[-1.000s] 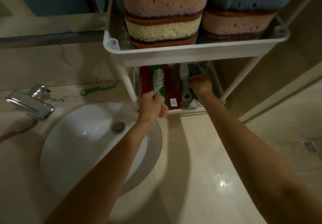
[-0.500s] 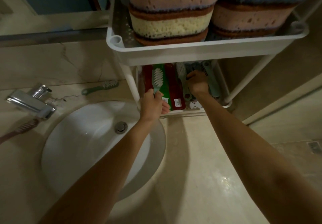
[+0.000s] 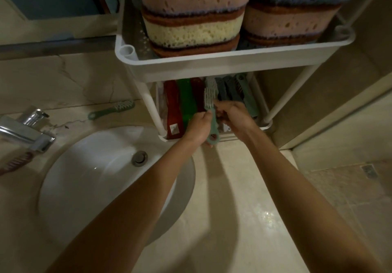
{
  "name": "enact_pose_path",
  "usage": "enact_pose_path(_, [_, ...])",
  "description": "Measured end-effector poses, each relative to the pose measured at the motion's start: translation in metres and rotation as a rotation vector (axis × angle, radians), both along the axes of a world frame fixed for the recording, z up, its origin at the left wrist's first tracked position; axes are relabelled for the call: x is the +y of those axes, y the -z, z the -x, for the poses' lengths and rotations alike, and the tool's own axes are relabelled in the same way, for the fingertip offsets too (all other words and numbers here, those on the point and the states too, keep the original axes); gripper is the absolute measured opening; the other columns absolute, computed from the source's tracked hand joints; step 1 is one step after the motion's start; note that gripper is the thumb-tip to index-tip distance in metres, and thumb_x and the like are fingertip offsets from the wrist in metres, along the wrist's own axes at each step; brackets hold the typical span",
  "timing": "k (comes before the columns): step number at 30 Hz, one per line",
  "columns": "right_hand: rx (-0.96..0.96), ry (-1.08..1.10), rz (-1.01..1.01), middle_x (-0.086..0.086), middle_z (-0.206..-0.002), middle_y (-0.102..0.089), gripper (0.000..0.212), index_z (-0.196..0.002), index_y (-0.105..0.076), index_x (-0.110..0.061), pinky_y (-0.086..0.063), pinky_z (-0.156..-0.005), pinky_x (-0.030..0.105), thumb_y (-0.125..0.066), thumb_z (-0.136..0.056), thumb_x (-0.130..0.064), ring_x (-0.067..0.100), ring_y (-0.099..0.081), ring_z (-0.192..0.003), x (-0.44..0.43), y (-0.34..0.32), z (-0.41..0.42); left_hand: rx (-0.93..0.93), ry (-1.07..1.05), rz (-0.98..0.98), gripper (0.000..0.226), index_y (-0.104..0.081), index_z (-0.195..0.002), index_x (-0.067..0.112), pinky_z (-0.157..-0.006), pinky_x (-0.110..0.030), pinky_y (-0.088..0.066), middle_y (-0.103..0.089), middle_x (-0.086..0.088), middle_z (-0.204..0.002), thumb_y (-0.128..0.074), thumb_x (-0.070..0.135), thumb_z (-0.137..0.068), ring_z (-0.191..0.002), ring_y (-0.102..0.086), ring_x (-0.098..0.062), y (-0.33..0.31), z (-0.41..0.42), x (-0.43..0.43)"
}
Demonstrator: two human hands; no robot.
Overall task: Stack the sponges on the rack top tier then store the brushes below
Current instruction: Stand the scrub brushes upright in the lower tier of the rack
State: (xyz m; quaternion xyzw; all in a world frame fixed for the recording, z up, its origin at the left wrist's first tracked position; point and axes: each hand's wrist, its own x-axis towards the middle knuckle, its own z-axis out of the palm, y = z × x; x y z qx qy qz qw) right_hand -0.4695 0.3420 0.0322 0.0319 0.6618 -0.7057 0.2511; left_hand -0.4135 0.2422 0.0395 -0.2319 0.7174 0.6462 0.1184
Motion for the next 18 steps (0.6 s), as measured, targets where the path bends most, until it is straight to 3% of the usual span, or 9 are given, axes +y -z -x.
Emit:
enact_pose_path(2, [-0.03, 0.037, 0.065, -0.006, -0.053, -0.064, 0.013, -0.076, -0.066, -0.009, -0.046, -0.05, 0.019, -0.059, -0.086, -0.013, 0.005, -0.058, -0.049, 0.009, 0.0, 0.005, -0.024, 0.067, -0.028, 0.029, -0.047, -0.091, 0.009, -0.027, -0.015, -0.036, -0.054, -0.008, -0.064, -0.029, 0.029, -0.101, -0.034, -0.055, -0.012, -0.003, 0.004, 0.007])
enact_pose_path(5, [-0.067, -0.001, 0.097, -0.004, -0.053, -0.056, 0.02, -0.071, -0.063, -0.013, -0.039, -0.05, 0.018, -0.054, -0.089, -0.015, 0.006, -0.05, -0.05, 0.02, -0.002, 0.014, 0.002, 0.187, -0.022, 0.032, -0.048, -0.081, 0.014, -0.028, -0.015, -0.034, -0.054, -0.009, -0.059, -0.028, 0.029, -0.102, -0.028, -0.052, -0.01, -0.007, 0.011, 0.011])
enact_pose_path(8, [-0.119, 0.006, 0.178, -0.009, -0.043, -0.055, 0.04, -0.054, -0.065, -0.017, -0.041, -0.042, 0.014, -0.049, -0.091, -0.014, 0.001, -0.049, -0.04, 0.025, -0.003, 0.021, 0.033, 0.29, -0.021, 0.034, -0.048, -0.08, 0.011, -0.029, -0.013, -0.031, -0.049, -0.009, -0.053, -0.027, 0.025, -0.102, -0.027, -0.047, -0.008, -0.012, 0.019, 0.009])
enact_pose_path(12, [-0.191, 0.11, 0.147, -0.008, -0.042, -0.052, 0.026, -0.068, -0.055, -0.015, -0.036, -0.038, 0.014, -0.046, -0.092, -0.016, 0.004, -0.043, -0.037, 0.023, -0.001, 0.032, 0.055, 0.335, 0.041, 0.038, -0.051, -0.074, 0.009, -0.029, -0.014, -0.03, -0.052, -0.008, -0.052, -0.031, 0.025, -0.101, -0.028, -0.046, -0.006, -0.015, 0.029, 0.005])
enact_pose_path(15, [-0.205, 0.239, -0.089, -0.002, -0.062, -0.056, 0.018, -0.071, -0.051, -0.017, -0.043, -0.054, 0.021, -0.052, -0.089, -0.022, 0.011, -0.051, -0.058, 0.018, 0.003, 0.045, 0.13, 0.27, 0.243, 0.036, -0.052, -0.07, 0.007, -0.038, -0.02, -0.038, -0.053, -0.008, -0.058, -0.037, 0.02, -0.099, -0.033, -0.048, -0.003, -0.011, 0.035, -0.002])
enact_pose_path(18, [-0.096, 0.309, -0.232, 0.0, -0.081, -0.058, 0.014, -0.076, -0.049, -0.022, -0.048, -0.071, 0.029, -0.052, -0.09, -0.025, 0.016, -0.058, -0.077, 0.008, 0.006, 0.059, 0.307, 0.328, 0.692, 0.02, -0.059, -0.089, 0.001, -0.068, -0.026, -0.047, -0.058, -0.01, -0.086, -0.047, 0.017, -0.095, -0.075, -0.058, -0.013, -0.002, 0.038, -0.01])
